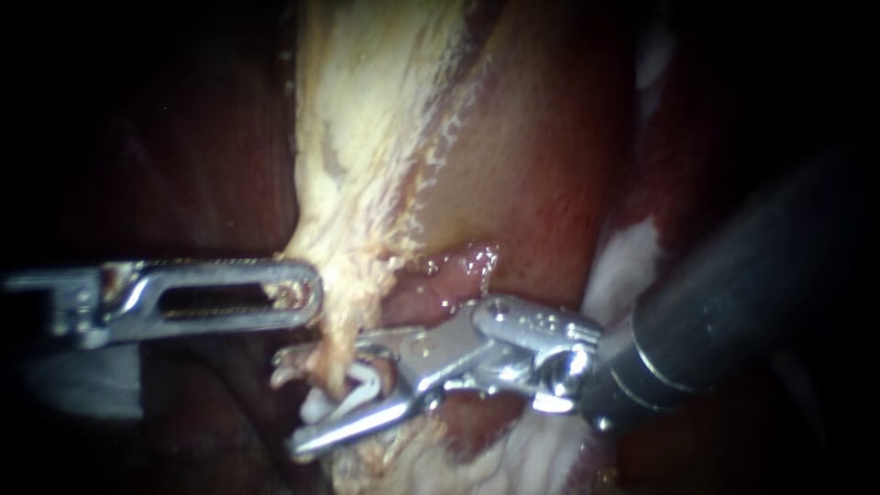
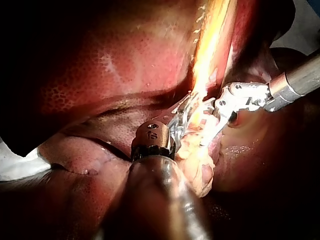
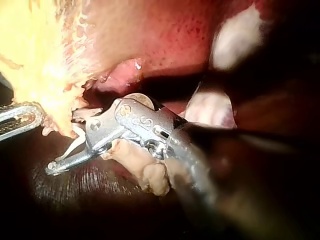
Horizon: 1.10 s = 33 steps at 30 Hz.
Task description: Clipping third clip left tube
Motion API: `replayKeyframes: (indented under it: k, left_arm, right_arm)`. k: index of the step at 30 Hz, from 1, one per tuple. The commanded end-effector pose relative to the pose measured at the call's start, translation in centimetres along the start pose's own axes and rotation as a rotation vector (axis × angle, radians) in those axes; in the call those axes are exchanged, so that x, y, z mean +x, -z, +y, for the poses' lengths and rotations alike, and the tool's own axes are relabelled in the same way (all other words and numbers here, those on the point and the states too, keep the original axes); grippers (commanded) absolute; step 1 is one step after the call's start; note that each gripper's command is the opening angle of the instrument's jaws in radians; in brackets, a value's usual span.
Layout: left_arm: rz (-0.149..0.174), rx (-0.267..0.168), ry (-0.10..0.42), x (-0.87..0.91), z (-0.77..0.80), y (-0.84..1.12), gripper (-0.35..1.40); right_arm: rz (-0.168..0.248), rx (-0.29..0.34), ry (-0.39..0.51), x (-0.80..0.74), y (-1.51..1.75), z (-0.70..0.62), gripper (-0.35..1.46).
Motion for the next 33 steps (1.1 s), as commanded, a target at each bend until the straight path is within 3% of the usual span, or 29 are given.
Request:
replayKeyframes:
  k: [1, 6, 13, 14, 17, 18, 23, 33]
  left_arm:
    - [0.0, 0.0, 0.0, 0.0, 0.0, 0.0, -0.35]
    - [0.0, 0.0, 0.0, 0.0, 0.0, 0.0, -0.35]
    - [-0.001, -0.001, 0.001, 0.0, -0.01, -0.01, -0.35]
    - [-0.001, -0.001, 0.001, 0.0, -0.01, -0.01, -0.35]
    - [-0.001, -0.001, 0.001, 0.0, -0.01, -0.01, -0.35]
    - [-0.001, -0.001, 0.001, 0.0, -0.01, -0.01, -0.35]
    - [-0.001, -0.001, 0.001, 0.0, -0.01, -0.01, -0.35]
    - [0.0, -0.001, 0.0, -0.01, 0.0, -0.02, -0.35]
  right_arm:
    - [0.007, -0.005, -0.008, 0.04, 0.02, 0.01, 0.55]
    - [0.027, -0.004, -0.032, 0.14, 0.1, 0.01, 0.55]
    - [0.034, -0.002, -0.05, 0.15, 0.12, 0.0, 0.51]
    - [0.034, -0.001, -0.056, 0.15, 0.14, 0.0, 0.42]
    - [0.028, -0.006, -0.062, 0.1, 0.24, -0.03, -0.27]
    - [0.021, -0.03, -0.063, 0.1, 0.27, -0.03, -0.35]
    - [0.015, -0.084, -0.067, 0.04, 0.38, 0.04, -0.35]
    - [0.005, -0.083, -0.066, 0.02, 0.37, 0.05, -0.35]
